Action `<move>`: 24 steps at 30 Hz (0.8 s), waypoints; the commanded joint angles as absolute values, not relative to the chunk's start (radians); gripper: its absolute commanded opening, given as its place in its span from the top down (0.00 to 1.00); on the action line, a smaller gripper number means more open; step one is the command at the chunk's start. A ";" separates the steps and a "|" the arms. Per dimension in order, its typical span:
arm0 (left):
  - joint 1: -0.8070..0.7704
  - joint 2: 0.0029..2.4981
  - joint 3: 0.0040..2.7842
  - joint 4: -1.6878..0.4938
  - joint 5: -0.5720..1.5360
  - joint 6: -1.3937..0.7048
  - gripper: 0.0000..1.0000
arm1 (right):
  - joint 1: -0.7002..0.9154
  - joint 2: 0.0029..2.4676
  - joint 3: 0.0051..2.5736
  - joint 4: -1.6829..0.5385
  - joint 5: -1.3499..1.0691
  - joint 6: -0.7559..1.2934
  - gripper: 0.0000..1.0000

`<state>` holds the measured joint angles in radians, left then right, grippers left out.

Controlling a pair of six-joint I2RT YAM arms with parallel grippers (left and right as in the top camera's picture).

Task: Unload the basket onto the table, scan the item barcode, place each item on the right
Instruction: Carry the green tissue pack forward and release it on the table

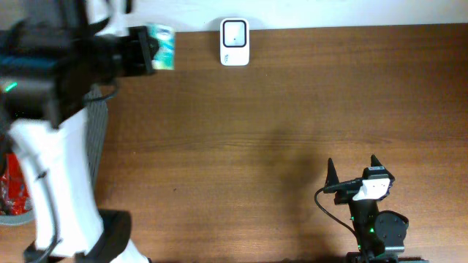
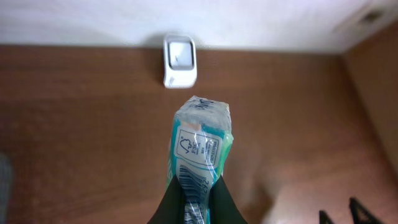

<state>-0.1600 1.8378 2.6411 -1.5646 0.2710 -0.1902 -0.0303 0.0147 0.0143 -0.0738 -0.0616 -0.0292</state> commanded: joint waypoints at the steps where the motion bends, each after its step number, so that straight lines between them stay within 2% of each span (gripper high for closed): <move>1: -0.342 1.981 2.586 -1.549 0.106 -0.178 1.00 | -0.033 0.008 0.006 -0.075 -0.056 -0.025 0.02; 5: -0.474 2.249 2.572 -1.558 -0.076 -0.247 1.00 | -0.033 0.008 0.006 -0.075 -0.056 -0.025 0.02; 9: -0.569 2.492 2.572 -1.557 -0.136 -0.329 1.00 | -0.033 0.008 0.006 -0.075 -0.056 -0.025 0.02; 14: -0.615 2.574 2.572 -1.527 -0.143 -0.375 1.00 | -0.033 0.008 0.006 -0.075 -0.056 -0.025 0.02; 16: -0.626 2.603 2.572 -1.527 -0.210 -0.405 1.00 | -0.033 0.008 0.006 -0.075 -0.056 -0.026 0.02; 18: -0.630 2.620 2.572 -1.534 -0.248 -0.404 0.85 | -0.033 0.008 0.006 -0.075 -0.056 -0.025 0.02; 19: -0.634 2.620 2.572 -1.532 -0.248 -0.405 0.84 | -0.033 0.008 0.006 -0.075 -0.056 -0.026 0.02; 20: -0.641 2.620 2.572 -1.529 -0.245 -0.405 0.65 | -0.033 0.008 0.006 -0.075 -0.056 -0.025 0.02; 21: -0.645 2.620 2.572 -1.529 -0.224 -0.404 0.54 | -0.033 0.008 0.006 -0.075 -0.056 -0.025 0.02; 22: -0.648 2.620 2.572 -1.526 -0.200 -0.404 0.53 | -0.033 0.008 0.006 -0.075 -0.056 -0.025 0.02; 24: -0.658 2.620 2.572 -1.502 -0.168 -0.404 0.61 | -0.033 0.008 0.006 -0.075 -0.056 -0.025 0.02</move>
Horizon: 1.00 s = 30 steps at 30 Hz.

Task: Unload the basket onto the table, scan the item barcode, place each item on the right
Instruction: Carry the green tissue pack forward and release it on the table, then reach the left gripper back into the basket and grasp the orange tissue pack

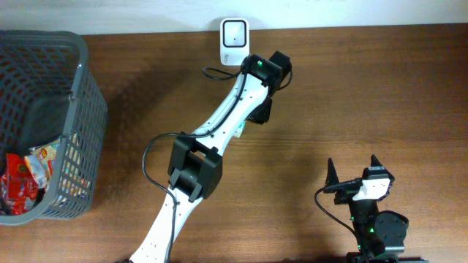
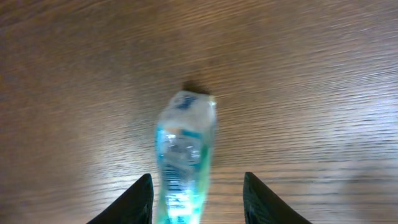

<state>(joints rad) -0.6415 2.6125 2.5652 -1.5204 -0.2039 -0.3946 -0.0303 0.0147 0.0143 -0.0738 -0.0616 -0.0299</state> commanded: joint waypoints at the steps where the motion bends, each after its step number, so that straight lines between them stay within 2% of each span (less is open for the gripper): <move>1: -0.667 2.620 2.572 -1.496 -0.151 -0.404 0.64 | -0.033 0.008 0.006 -0.075 -0.056 -0.025 0.02; 2: -0.678 2.620 2.572 -1.493 -0.112 -0.404 0.73 | -0.033 0.008 0.006 -0.075 -0.056 -0.025 0.02; 4: -0.691 2.620 2.572 -1.486 -0.090 -0.404 0.80 | -0.033 0.008 0.006 -0.075 -0.056 -0.025 0.02; 7: -0.686 2.619 2.603 -1.498 -0.091 -0.403 0.82 | -0.033 0.008 0.006 -0.075 -0.056 -0.025 0.02; 10: -0.633 2.601 2.781 -1.605 -0.093 -0.403 0.81 | -0.033 0.008 0.006 -0.075 -0.056 -0.025 0.02; 12: -0.582 2.563 2.939 -1.689 -0.090 -0.392 0.75 | -0.033 0.008 0.006 -0.075 -0.056 -0.025 0.02; 14: -0.519 2.446 3.022 -1.688 -0.049 -0.342 0.62 | -0.033 0.008 0.006 -0.075 -0.056 -0.026 0.01; 16: -0.456 2.305 3.023 -1.688 -0.041 -0.276 0.36 | -0.033 0.008 0.006 -0.075 -0.056 -0.025 0.02; 17: -0.435 2.239 3.023 -1.688 -0.014 -0.203 0.11 | -0.033 0.008 0.006 -0.075 -0.056 -0.025 0.01; 18: -0.422 2.179 3.023 -1.688 -0.024 -0.143 0.01 | -0.033 0.008 0.006 -0.075 -0.056 -0.025 0.02; 21: -0.348 2.017 3.022 -1.688 -0.147 -0.145 0.01 | -0.033 0.008 0.006 -0.075 -0.056 -0.025 0.02; 24: -0.172 1.861 2.926 -1.688 -0.166 -0.197 0.01 | -0.033 0.008 0.006 -0.075 -0.056 -0.025 0.02; 30: 0.227 1.688 2.427 -1.684 -0.263 -0.385 0.01 | -0.033 0.008 0.006 -0.075 -0.056 -0.025 0.02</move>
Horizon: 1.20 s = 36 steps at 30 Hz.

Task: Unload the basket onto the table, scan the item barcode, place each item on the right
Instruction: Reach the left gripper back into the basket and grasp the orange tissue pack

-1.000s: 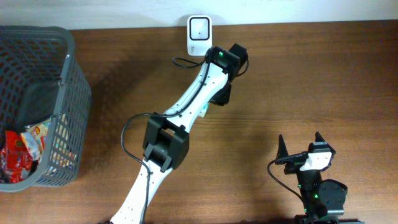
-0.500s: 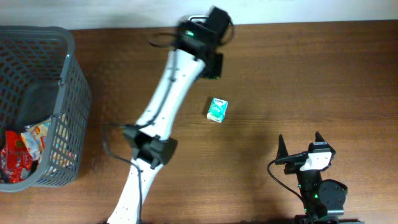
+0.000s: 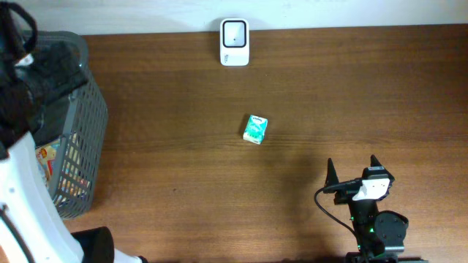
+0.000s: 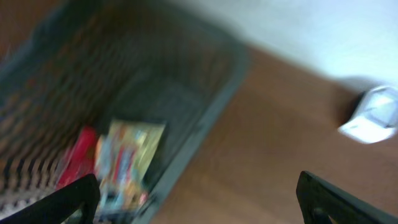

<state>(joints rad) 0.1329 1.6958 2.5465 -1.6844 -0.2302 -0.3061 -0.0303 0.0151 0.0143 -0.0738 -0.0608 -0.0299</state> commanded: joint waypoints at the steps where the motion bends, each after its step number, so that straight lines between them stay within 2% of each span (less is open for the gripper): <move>1: 0.294 1.688 2.355 -1.650 -0.263 -0.405 0.01 | -0.033 0.008 0.006 -0.075 -0.056 -0.025 0.02; 3: 0.422 1.689 2.234 -1.520 -0.260 -0.405 0.01 | -0.033 0.008 0.006 -0.075 -0.056 -0.025 0.02; 5: 0.527 1.689 2.127 -1.457 -0.178 -0.404 0.01 | -0.033 0.008 0.006 -0.075 -0.056 -0.026 0.02; 8: 0.641 1.689 1.963 -1.376 -0.165 -0.403 0.00 | -0.033 0.008 0.006 -0.075 -0.056 -0.026 0.02; 9: 0.656 1.689 1.918 -1.345 -0.165 -0.402 0.05 | -0.033 0.008 0.006 -0.075 -0.056 -0.025 0.02; 11: 0.664 1.690 1.785 -1.225 -0.165 -0.361 0.24 | -0.033 0.008 0.006 -0.075 -0.056 -0.025 0.02; 13: 0.664 1.691 1.683 -1.136 -0.164 -0.345 0.21 | -0.033 0.008 0.006 -0.075 -0.056 -0.025 0.02; 15: 0.663 1.694 1.542 -1.002 -0.145 -0.268 0.21 | -0.033 0.008 0.006 -0.075 -0.056 -0.026 0.02; 18: 0.663 1.694 1.415 -0.911 -0.147 -0.258 0.20 | -0.033 0.008 0.006 -0.075 -0.056 -0.025 0.02; 25: 0.663 1.788 1.296 -0.816 -0.166 -0.230 0.18 | -0.033 0.008 0.006 -0.075 -0.056 -0.025 0.02; 26: 0.663 1.821 1.296 -0.815 -0.165 -0.230 0.27 | -0.033 0.008 0.006 -0.075 -0.056 -0.025 0.02; 28: 0.663 1.830 1.299 -0.812 -0.185 -0.230 0.64 | -0.033 0.008 0.006 -0.075 -0.056 -0.025 0.02; 29: 0.663 1.829 1.314 -0.817 -0.191 -0.230 0.73 | -0.033 0.008 0.006 -0.075 -0.056 -0.025 0.02; 30: 0.663 1.829 1.352 -0.846 -0.189 -0.230 0.98 | -0.033 0.008 0.006 -0.075 -0.056 -0.025 0.02; 34: 0.663 1.828 1.605 -1.027 -0.130 -0.238 1.00 | -0.033 0.008 0.006 -0.075 -0.056 -0.025 0.01; 36: 0.663 1.817 1.809 -1.150 -0.017 -0.238 1.00 | -0.033 0.008 0.006 -0.075 -0.056 -0.025 0.02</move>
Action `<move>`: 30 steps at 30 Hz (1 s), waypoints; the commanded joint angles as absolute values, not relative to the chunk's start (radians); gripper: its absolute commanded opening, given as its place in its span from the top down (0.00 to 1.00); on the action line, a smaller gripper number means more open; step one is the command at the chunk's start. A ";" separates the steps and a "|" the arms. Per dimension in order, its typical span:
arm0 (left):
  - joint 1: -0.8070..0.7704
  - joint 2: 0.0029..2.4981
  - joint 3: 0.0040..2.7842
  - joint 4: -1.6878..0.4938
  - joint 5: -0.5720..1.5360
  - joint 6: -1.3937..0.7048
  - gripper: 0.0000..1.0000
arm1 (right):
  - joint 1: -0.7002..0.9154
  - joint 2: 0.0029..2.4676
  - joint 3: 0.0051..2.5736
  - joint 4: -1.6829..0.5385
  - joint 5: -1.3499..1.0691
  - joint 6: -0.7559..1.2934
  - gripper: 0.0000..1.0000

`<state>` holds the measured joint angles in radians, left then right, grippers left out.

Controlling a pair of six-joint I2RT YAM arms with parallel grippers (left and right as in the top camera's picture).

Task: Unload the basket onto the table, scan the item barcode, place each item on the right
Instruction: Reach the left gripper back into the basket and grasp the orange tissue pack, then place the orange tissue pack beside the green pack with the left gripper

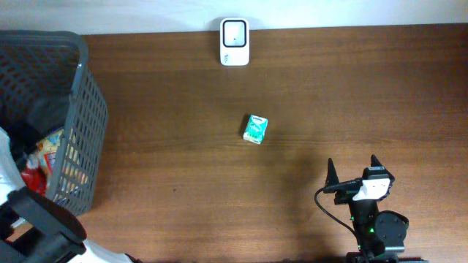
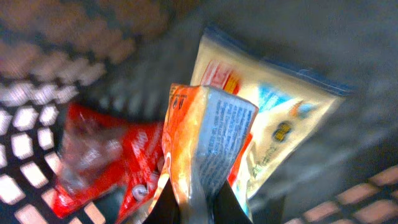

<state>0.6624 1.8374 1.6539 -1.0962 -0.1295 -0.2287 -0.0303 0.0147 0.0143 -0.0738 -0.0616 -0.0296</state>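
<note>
In the left wrist view my left gripper (image 2: 194,204) is shut on an orange packet (image 2: 208,140) with grey printed text on one face. It is held just above other packets inside the grey basket (image 1: 86,109). A teal packet (image 1: 255,129) lies on the table in the middle. The white scanner (image 1: 234,42) stands at the table's far edge. My right gripper (image 1: 352,168) rests open near the front right, holding nothing.
Under the orange packet in the basket lie a red packet (image 2: 93,165) and a pale yellow packet (image 2: 283,124). The basket fills the table's left end. My left arm (image 1: 40,215) comes up from the bottom left corner.
My left gripper was open above the basket. It is now down inside it and shut on an orange packet. The teal packet and the right arm have not moved.
My left gripper first held the teal packet up, facing the scanner. Then it stood open over that packet at mid-table. Later it was open above the basket, the teal packet left lying on the table. Now it grips an orange packet in the basket.
</note>
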 commanded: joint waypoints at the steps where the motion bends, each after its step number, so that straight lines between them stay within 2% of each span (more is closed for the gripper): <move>1: 0.662 1.800 1.875 -1.174 0.044 -0.238 1.00 | -0.033 0.008 0.006 -0.075 -0.056 -0.025 0.02; 4: 0.630 1.675 1.943 -1.172 0.200 -0.237 1.00 | -0.033 0.008 0.006 -0.075 -0.056 -0.025 0.01; 6: 0.513 1.537 1.943 -1.183 0.357 -0.237 1.00 | -0.033 0.008 0.006 -0.075 -0.056 -0.025 0.02; 8: 0.308 1.433 1.943 -1.141 0.348 -0.229 1.00 | -0.033 0.008 0.006 -0.075 -0.056 -0.025 0.02; 11: 0.048 1.414 1.938 -1.108 0.268 -0.229 1.00 | -0.033 0.008 0.006 -0.075 -0.056 -0.025 0.02; 13: -0.159 1.458 1.862 -1.119 0.208 -0.229 1.00 | -0.033 0.008 0.006 -0.075 -0.056 -0.025 0.02; 17: -0.381 1.644 1.742 -1.060 0.083 -0.230 1.00 | -0.033 0.008 0.006 -0.075 -0.056 -0.026 0.02; 20: -0.469 1.876 1.742 -0.988 0.021 -0.230 1.00 | -0.033 0.008 0.006 -0.075 -0.056 -0.025 0.02; 24: -0.484 2.096 1.742 -0.926 -0.072 -0.272 1.00 | -0.033 0.008 0.006 -0.075 -0.056 -0.025 0.02; 28: -0.485 2.167 1.742 -0.884 -0.037 -0.302 0.84 | -0.033 0.008 0.006 -0.075 -0.056 -0.025 0.02; 29: -0.494 2.167 1.742 -0.868 -0.014 -0.302 0.74 | -0.033 0.008 0.006 -0.075 -0.056 -0.025 0.02; 30: -0.504 2.167 1.742 -0.847 -0.015 -0.302 0.36 | -0.033 0.008 0.006 -0.075 -0.056 -0.025 0.02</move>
<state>-0.4862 2.1696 1.7420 -0.8776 -0.0444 -0.2916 -0.0303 0.0147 0.0143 -0.0738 -0.0616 -0.0296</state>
